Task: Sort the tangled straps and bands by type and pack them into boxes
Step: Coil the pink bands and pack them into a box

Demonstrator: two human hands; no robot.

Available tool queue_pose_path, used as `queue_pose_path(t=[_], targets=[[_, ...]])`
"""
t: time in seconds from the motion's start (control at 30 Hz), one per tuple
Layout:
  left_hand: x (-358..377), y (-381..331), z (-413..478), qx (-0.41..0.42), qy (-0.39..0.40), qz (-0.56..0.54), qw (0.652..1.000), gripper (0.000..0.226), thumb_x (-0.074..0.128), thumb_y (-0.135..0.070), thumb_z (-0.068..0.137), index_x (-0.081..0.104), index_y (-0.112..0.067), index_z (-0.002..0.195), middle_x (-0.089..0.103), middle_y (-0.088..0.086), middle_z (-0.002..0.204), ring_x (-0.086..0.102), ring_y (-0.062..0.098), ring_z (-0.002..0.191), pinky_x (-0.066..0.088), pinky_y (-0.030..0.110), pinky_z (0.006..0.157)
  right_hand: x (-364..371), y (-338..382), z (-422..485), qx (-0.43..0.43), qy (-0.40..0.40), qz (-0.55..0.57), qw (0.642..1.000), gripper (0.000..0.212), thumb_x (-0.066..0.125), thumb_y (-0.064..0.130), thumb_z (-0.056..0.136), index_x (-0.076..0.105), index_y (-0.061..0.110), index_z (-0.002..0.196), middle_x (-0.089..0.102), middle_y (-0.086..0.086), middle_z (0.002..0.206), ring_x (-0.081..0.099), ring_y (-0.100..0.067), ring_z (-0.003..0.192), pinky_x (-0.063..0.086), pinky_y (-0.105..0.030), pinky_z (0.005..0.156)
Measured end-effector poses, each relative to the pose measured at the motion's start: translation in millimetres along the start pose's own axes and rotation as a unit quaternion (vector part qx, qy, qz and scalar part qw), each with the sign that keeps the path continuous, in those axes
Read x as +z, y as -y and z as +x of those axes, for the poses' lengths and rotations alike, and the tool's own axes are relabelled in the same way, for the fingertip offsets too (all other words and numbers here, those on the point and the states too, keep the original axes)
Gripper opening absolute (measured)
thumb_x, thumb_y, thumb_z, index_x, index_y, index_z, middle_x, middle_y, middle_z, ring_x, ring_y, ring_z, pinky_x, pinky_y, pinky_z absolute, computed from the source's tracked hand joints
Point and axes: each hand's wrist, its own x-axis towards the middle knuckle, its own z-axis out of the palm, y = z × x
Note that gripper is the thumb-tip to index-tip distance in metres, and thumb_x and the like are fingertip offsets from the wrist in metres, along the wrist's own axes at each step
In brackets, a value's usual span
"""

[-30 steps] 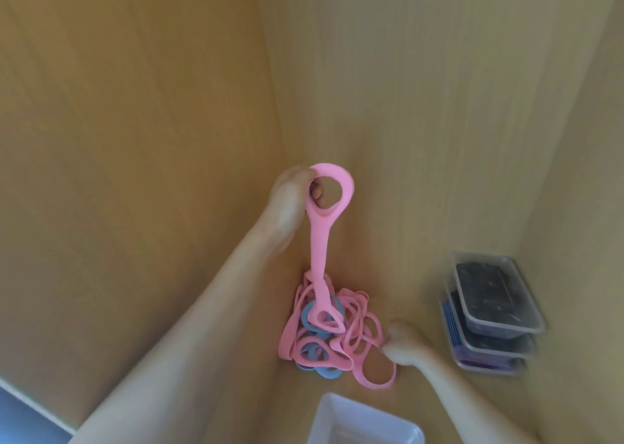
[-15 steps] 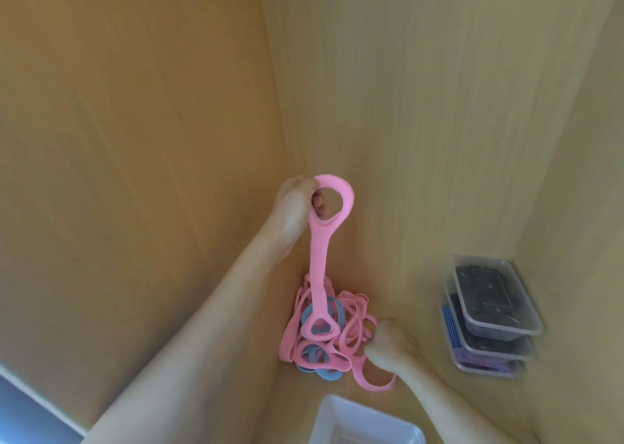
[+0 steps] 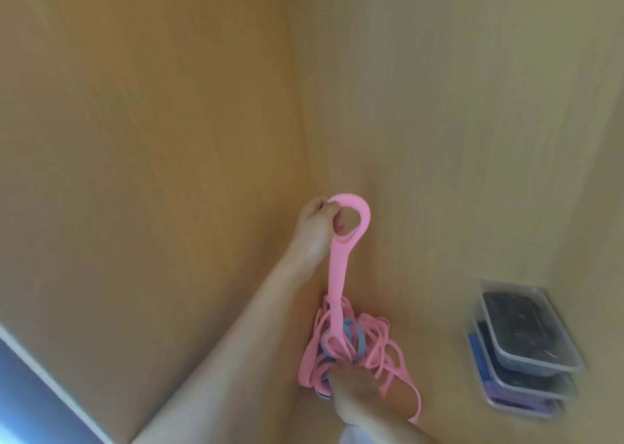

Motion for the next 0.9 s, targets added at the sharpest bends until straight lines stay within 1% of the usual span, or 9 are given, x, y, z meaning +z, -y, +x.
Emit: queue_pose_path(t=[0.07, 0.17, 0.27, 0.4, 0.47, 0.57, 0.67, 0.83, 0.9], targets=[[-1, -1, 0, 0.000, 0.001, 0.001, 1.000, 0.023, 0.044, -0.008, 0.101, 0.051, -0.012, 0.080, 0.053, 0.004, 0.072, 0.049, 0.021, 0.075, 0.039, 0.033, 0.077, -2, 0, 3, -0.004, -0.012, 0.033, 0.999, 0.033, 0.042, 0.011, 0.102, 0.060, 0.009, 0.130, 0.062, -0.008, 0.133, 0.059, -0.026, 0.123, 0.050, -0.016, 0.086], [-2, -3, 1, 0.005, -0.001, 0.006, 1.000, 0.020, 0.043, -0.007, 0.101, 0.052, -0.009, 0.083, 0.054, 0.008, 0.076, 0.050, 0.020, 0.076, 0.040, 0.032, 0.077, -18, -3, 1, -0.007, -0.034, 0.080, 0.996, 0.023, 0.047, 0.018, 0.098, 0.062, 0.018, 0.115, 0.069, 0.000, 0.113, 0.066, -0.023, 0.108, 0.054, -0.030, 0.088], [-2, -2, 1, 0.002, -0.005, 0.008, 1.000, 0.020, 0.044, -0.006, 0.100, 0.054, -0.008, 0.082, 0.055, 0.009, 0.077, 0.051, 0.021, 0.076, 0.040, 0.032, 0.076, -40, -12, -5, 0.020, -0.069, 0.125, 0.990, 0.013, 0.050, 0.028, 0.093, 0.061, 0.026, 0.087, 0.063, 0.009, 0.083, 0.062, -0.012, 0.075, 0.046, -0.027, 0.056], [-4, -1, 3, 0.001, -0.001, 0.009, 1.000, 0.022, 0.045, -0.008, 0.099, 0.057, -0.010, 0.081, 0.057, 0.009, 0.078, 0.053, 0.022, 0.078, 0.040, 0.035, 0.077, -83, -24, -13, -0.005, -0.143, 0.220, 0.965, 0.023, 0.057, 0.019, 0.083, 0.060, 0.029, 0.062, 0.062, 0.008, 0.070, 0.058, -0.012, 0.068, 0.047, -0.027, 0.063], [-5, -1, 4, 0.002, -0.004, 0.003, 1.000, 0.025, 0.046, -0.008, 0.099, 0.056, -0.012, 0.076, 0.057, 0.009, 0.077, 0.053, 0.022, 0.078, 0.041, 0.035, 0.077, -107, -28, -21, -0.033, -0.146, 0.308, 0.940, 0.027, 0.061, 0.014, 0.087, 0.066, 0.029, 0.064, 0.064, 0.008, 0.065, 0.056, -0.006, 0.059, 0.043, -0.022, 0.058], [-7, 0, 5, 0.001, -0.005, -0.005, 1.000, 0.026, 0.046, -0.008, 0.099, 0.056, -0.011, 0.076, 0.058, 0.007, 0.074, 0.054, 0.022, 0.075, 0.042, 0.034, 0.075, -146, -32, -35, -0.093, -0.167, 0.392, 0.900, 0.021, 0.063, 0.010, 0.094, 0.072, 0.016, 0.075, 0.068, -0.001, 0.070, 0.057, -0.009, 0.067, 0.044, -0.029, 0.068], [-7, -1, 5, 0.002, -0.010, -0.015, 1.000, 0.024, 0.046, -0.009, 0.099, 0.055, -0.011, 0.077, 0.057, 0.007, 0.074, 0.054, 0.024, 0.078, 0.041, 0.037, 0.078, -181, -30, -45, -0.141, -0.188, 0.432, 0.870, 0.022, 0.065, 0.006, 0.095, 0.073, 0.017, 0.078, 0.066, 0.007, 0.064, 0.056, -0.003, 0.059, 0.043, -0.017, 0.062], [-10, -3, 6, -0.009, -0.036, -0.057, 0.998, 0.024, 0.047, -0.011, 0.100, 0.054, -0.012, 0.077, 0.057, 0.001, 0.068, 0.053, 0.022, 0.071, 0.042, 0.035, 0.072, -218, -25, -45, -0.172, -0.224, 0.488, 0.826, 0.024, 0.062, 0.000, 0.096, 0.074, 0.015, 0.083, 0.071, -0.006, 0.068, 0.062, -0.019, 0.064, 0.052, -0.031, 0.068], [-12, -4, 7, -0.014, -0.047, -0.070, 0.996, 0.021, 0.047, -0.013, 0.100, 0.056, -0.011, 0.081, 0.059, 0.001, 0.071, 0.054, 0.021, 0.069, 0.043, 0.034, 0.070, -229, -22, -45, -0.188, -0.238, 0.503, 0.809, 0.024, 0.061, 0.001, 0.097, 0.076, 0.014, 0.083, 0.072, -0.009, 0.071, 0.065, -0.019, 0.065, 0.053, -0.027, 0.067]])
